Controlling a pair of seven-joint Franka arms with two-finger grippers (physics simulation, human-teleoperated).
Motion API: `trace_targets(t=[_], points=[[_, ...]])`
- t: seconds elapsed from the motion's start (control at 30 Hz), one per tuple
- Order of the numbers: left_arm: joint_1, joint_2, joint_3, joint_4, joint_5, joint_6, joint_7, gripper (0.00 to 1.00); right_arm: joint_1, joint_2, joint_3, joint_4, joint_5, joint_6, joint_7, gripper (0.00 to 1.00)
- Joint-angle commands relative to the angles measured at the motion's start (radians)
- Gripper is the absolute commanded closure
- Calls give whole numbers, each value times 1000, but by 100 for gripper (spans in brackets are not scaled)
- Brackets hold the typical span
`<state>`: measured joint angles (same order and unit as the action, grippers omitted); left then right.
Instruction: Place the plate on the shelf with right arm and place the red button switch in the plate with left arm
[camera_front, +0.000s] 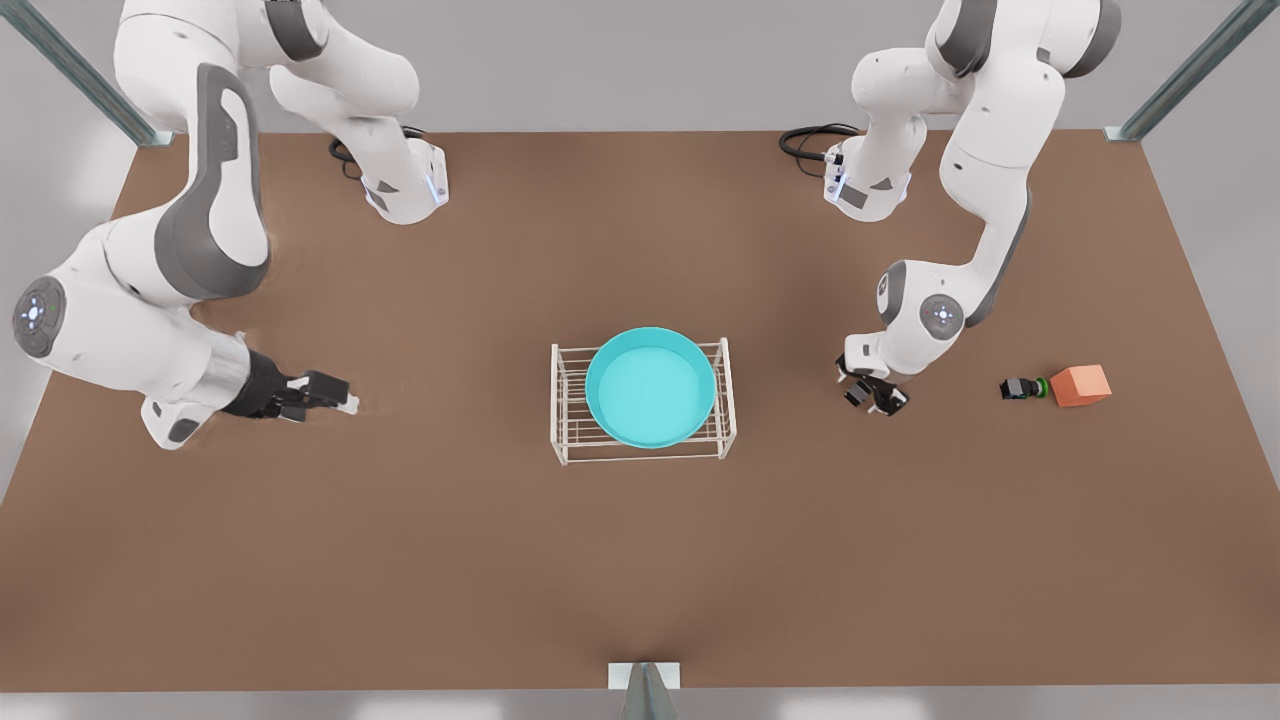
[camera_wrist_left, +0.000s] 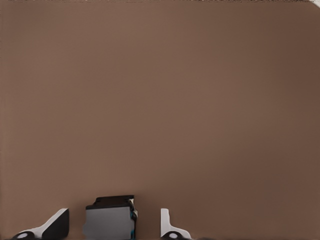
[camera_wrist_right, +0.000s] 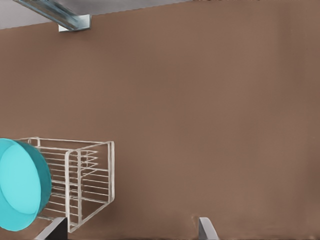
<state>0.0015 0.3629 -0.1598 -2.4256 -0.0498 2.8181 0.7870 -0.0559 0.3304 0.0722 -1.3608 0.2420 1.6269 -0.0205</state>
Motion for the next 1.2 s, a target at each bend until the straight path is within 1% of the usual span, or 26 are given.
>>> trace_targets(t=[0.0, 0.03, 0.1, 0.13, 0.23, 0.27, 0.33, 0.4, 0.43, 0.5, 0.53, 0.57, 0.63, 0.7, 0.77, 0.83, 0.9, 0.93, 0.97, 1.0, 1.03, 1.13, 1.17], points=[[0, 1, 0, 0, 1, 24, 0, 42, -36, 21, 0, 2, -245, -156, -225, 0], [0, 1, 0, 0, 1, 24, -3, 56, -30, 52, 5, 2, -360, -151, -217, 0], [0, -5, 2, 2, 2, 23, -3, 71, -2, 85, 6, 2, -365, -147, -197, 0], [0, -7, 2, 3, 2, 23, -3, 73, 7, 96, 6, 2, -403, -111, -191, 0], [0, -36, 5, 34, 2, 0, -11, 73, -2, 99, -3, 2, -402, -94, -205, 0], [2, -68, 5, 88, 2, -116, -34, 73, -2, 98, -3, 2, -398, -94, -205, 0], [-3, -125, -15, 249, 1, -393, -210, 73, -2, 99, -3, 2, -395, -94, -205, 0], [-3, -111, -127, 488, -27, -646, -524, 73, -2, 105, -5, 2, -392, -94, -223, 0], [-5, -91, -176, 540, -84, -681, -672, 73, -18, 110, -5, 2, -394, -94, -225, 0], [-9, -64, -239, 585, -314, -678, -831, 73, -22, 111, -5, 2, -394, -94, -225, 0], [-15, -62, -259, 605, -384, -678, -913, 73, -22, 111, -5, 2, -394, -94, -225, 0], [-46, -42, -270, 654, -521, -670, -991, 73, -22, 111, -5, 2, -394, -94, -225, 0], [-74, -13, -271, 709, -621, -649, -1071, 73, -22, 113, -5, 2, -394, -94, -225, 0], [-103, 27, -274, 761, -627, -640, -1126, 73, -24, 113, -5, 2, -394, -94, -225, 0], [-155, 73, -274, 769, -627, -537, -1157, 73, -24, 113, -5, 2, -392, -94, -225, 0], [-156, 131, -284, 830, -628, -508, -1178, 73, -24, 111, -6, 2, -391, -94, -240, 0], [-156, 159, -327, 832, -624, -451, -1203, 73, -24, 113, -6, 2, -391, -93, -240, 0], [-156, 166, -328, 833, -624, -447, -1203, 72, -24, 113, -6, 2, -391, -93, -240, 0], [-176, 179, -327, 835, -616, -420, -1198, 70, -24, 119, -6, 2, -391, -93, -240, 0], [-178, 182, -327, 835, -611, -407, -1186, 23, -24, 119, -6, 2, -391, -93, -240, 0], [-179, 183, -327, 833, -608, -401, -1154, 0, -24, 119, -6, 2, -391, -93, -240, 0], [-181, 183, -327, 826, -535, -404, -1132, 0, -24, 121, -6, 2, -391, -93, -240, 0], [-173, 179, -325, 821, -443, -417, -1120, 0, -24, 122, -6, 2, -391, -93, -240, 0]])
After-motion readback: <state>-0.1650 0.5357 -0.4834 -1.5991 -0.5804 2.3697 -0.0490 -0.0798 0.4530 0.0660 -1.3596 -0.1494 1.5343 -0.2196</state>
